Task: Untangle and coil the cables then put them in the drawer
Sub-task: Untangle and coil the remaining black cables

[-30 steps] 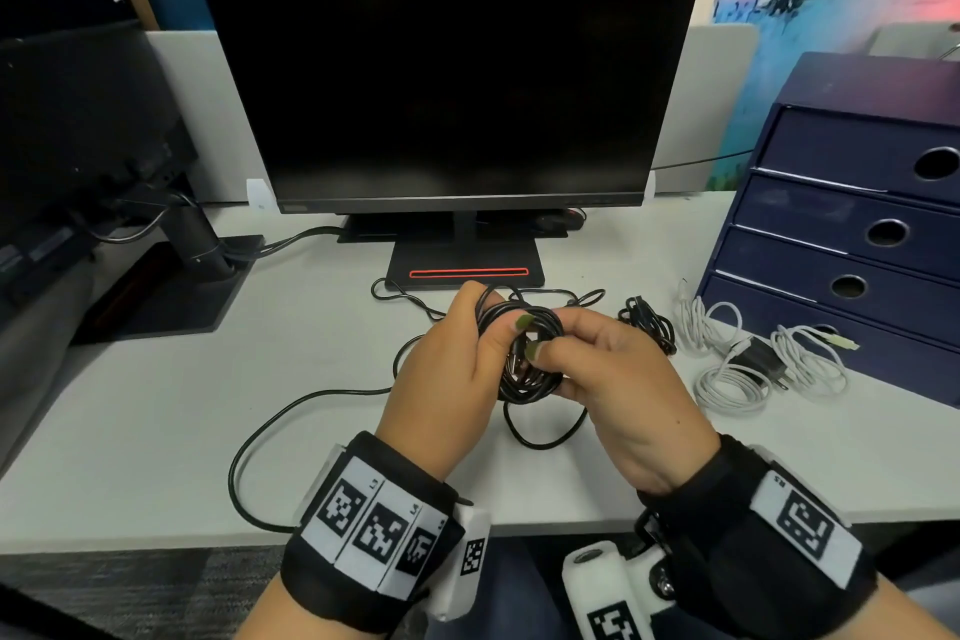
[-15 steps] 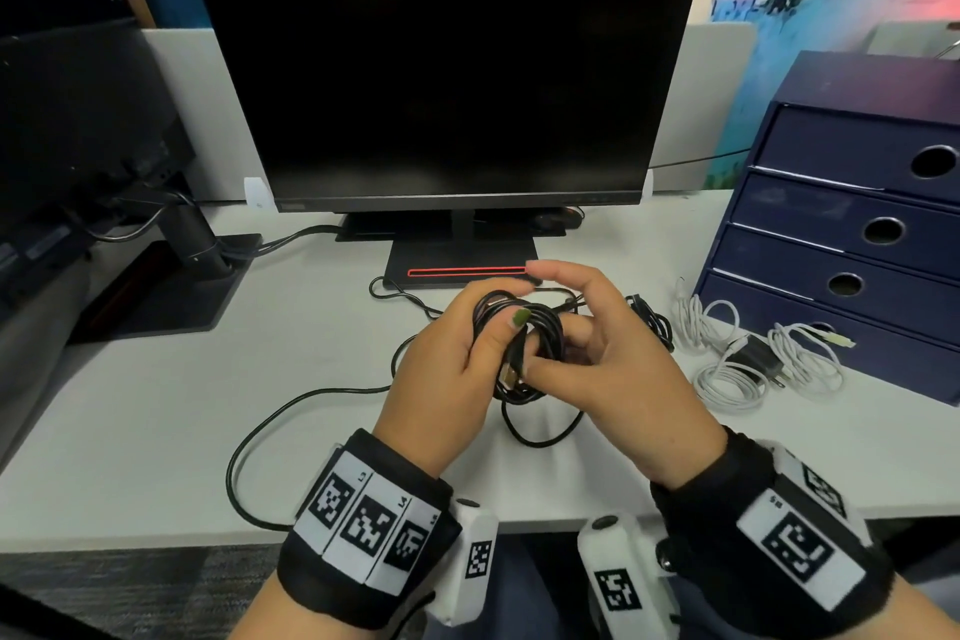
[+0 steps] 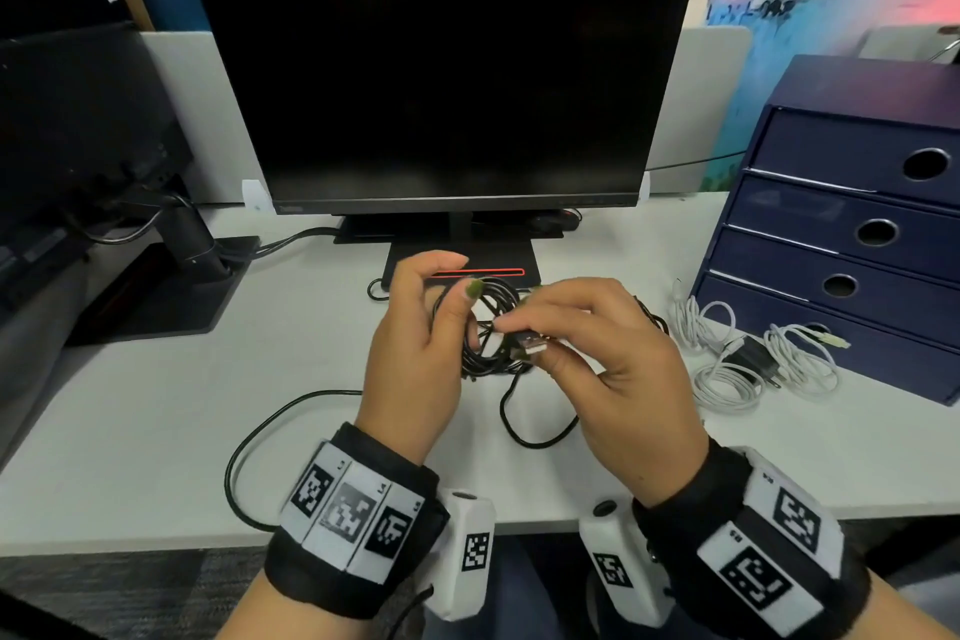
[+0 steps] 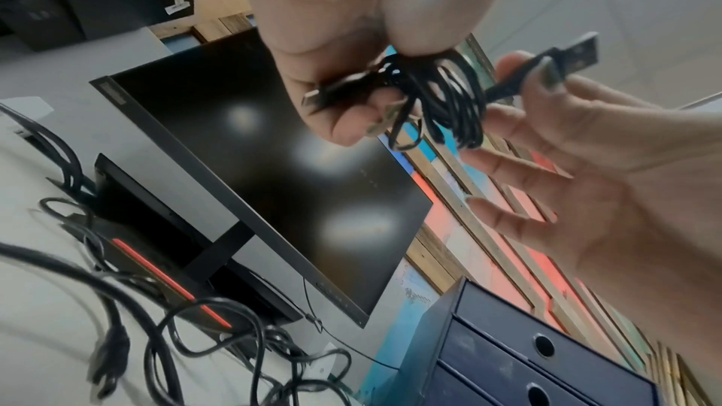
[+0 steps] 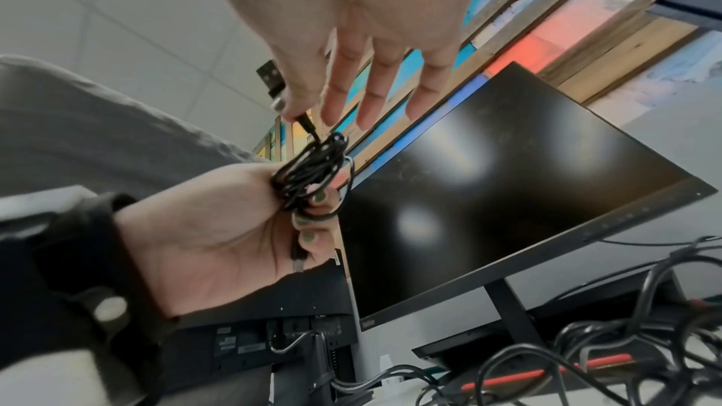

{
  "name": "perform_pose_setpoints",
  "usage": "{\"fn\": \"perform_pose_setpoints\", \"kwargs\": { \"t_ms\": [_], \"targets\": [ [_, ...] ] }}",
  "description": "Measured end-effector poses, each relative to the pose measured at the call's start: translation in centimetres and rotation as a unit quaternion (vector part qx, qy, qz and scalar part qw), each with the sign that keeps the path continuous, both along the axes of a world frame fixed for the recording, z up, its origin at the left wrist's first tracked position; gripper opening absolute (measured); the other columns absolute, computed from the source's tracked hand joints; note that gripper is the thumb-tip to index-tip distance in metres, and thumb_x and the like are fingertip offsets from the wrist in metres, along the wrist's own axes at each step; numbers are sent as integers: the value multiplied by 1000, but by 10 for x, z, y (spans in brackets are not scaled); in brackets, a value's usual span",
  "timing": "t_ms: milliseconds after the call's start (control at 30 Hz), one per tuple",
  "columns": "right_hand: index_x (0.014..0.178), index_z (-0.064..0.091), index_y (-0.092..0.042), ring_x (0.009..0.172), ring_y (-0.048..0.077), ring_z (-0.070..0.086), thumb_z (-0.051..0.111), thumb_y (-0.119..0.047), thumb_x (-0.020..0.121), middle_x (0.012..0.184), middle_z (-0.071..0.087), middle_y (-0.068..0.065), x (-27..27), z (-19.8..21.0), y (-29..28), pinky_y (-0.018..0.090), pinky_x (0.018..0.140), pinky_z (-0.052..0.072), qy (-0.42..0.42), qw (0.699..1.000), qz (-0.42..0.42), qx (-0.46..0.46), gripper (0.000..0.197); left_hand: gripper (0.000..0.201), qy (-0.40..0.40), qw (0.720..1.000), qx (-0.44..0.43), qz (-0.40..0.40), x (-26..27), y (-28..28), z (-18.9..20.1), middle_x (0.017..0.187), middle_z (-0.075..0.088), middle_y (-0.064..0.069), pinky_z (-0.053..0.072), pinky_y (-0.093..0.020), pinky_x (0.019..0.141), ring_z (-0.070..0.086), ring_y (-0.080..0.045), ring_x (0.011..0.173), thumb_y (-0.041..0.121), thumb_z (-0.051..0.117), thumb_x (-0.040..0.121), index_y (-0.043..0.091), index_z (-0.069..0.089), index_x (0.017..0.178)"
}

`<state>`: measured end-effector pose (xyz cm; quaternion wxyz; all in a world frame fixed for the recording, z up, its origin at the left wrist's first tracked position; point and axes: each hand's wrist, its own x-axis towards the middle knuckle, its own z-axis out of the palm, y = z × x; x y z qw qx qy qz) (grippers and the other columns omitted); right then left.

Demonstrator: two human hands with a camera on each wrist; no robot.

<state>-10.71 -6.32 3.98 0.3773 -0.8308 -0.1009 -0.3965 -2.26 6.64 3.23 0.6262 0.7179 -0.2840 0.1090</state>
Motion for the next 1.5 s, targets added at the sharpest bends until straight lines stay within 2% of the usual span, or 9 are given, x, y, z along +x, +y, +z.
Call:
{"fn": "perform_pose_setpoints", "kwargs": {
  "t_ms": [167, 400, 633, 800, 933, 1067, 1267, 1433, 1500],
  "targets": [
    [103, 66, -34, 99, 12, 60, 58, -10, 90, 98, 65, -15, -6, -7, 2, 38, 87, 48, 5, 999, 10, 53, 28, 17, -32, 999, 25, 31, 5, 7, 8, 60, 54, 8, 39, -10, 54, 52, 0, 57, 20, 45, 99, 34, 52, 93],
    [92, 66, -22, 91, 4, 64, 65, 0, 85, 88, 68, -15, -6, -11, -8, 8, 80, 42, 86, 987, 31, 133, 23, 15, -29, 999, 36, 28, 3, 6, 6, 63, 55, 7, 39, -12, 53, 50, -3, 56, 26, 42, 99, 30, 52, 89],
    [90, 66, -22, 73, 7, 65, 59, -18, 91, 71, 69, -9, -9, -10, -6, 15, 73, 46, 173, 978, 34, 108, 8, 15, -66, 993, 68, 71, 2, -1, 0, 76, 55, 0, 40, -15, 57, 52, -10, 66, 31, 36, 100, 30, 48, 90],
    [83, 62, -18, 61, 13, 56, 48, -31, 89, 61, 60, -2, -16, -5, 4, 24, 65, 46, 192, 975, 86, 73, 20, 14, -72, 989, 44, 124, 0, -3, 3, 72, 52, 3, 39, -16, 55, 49, -12, 64, 25, 36, 101, 23, 46, 92],
    [79, 62, -16, 58, 9, 53, 46, -33, 86, 58, 59, -1, -20, -4, 5, 18, 63, 44, 183, 970, 128, 97, 24, 16, -49, 987, 17, 152, 8, 4, 7, 73, 51, 2, 44, -24, 56, 50, -14, 64, 24, 36, 102, 17, 48, 92],
    [76, 61, -18, 57, 7, 51, 46, -34, 84, 55, 58, 1, -23, -4, 3, 13, 63, 39, 207, 962, 158, 89, 23, 17, -53, 985, 19, 162, 9, 7, 8, 68, 48, 5, 39, -15, 54, 46, -8, 60, 23, 36, 102, 16, 48, 92],
    [78, 67, -28, 83, 11, 54, 50, -38, 83, 78, 58, -7, -18, -12, -10, 16, 74, 40, 238, 968, 78, -7, 21, 18, -18, 989, -29, 146, 1, 4, 11, 69, 48, 6, 51, -49, 54, 53, -28, 63, 27, 36, 102, 23, 48, 89],
    [104, 72, -28, 74, 0, 48, 60, -26, 91, 77, 51, -11, -5, -12, -8, 9, 68, 35, 300, 950, -4, -86, 18, 19, -48, 992, -49, 102, -8, -5, 10, 70, 53, 9, 49, -19, 55, 53, -3, 62, 22, 38, 102, 29, 49, 88],
    [95, 74, -29, 66, -2, 50, 64, -21, 88, 66, 54, -13, -2, -8, -4, 6, 63, 35, 281, 959, -19, -30, 15, 15, -57, 995, -49, 65, -14, -9, 8, 71, 55, 10, 49, -17, 56, 55, -4, 64, 25, 40, 99, 30, 50, 90]
  ]
}}
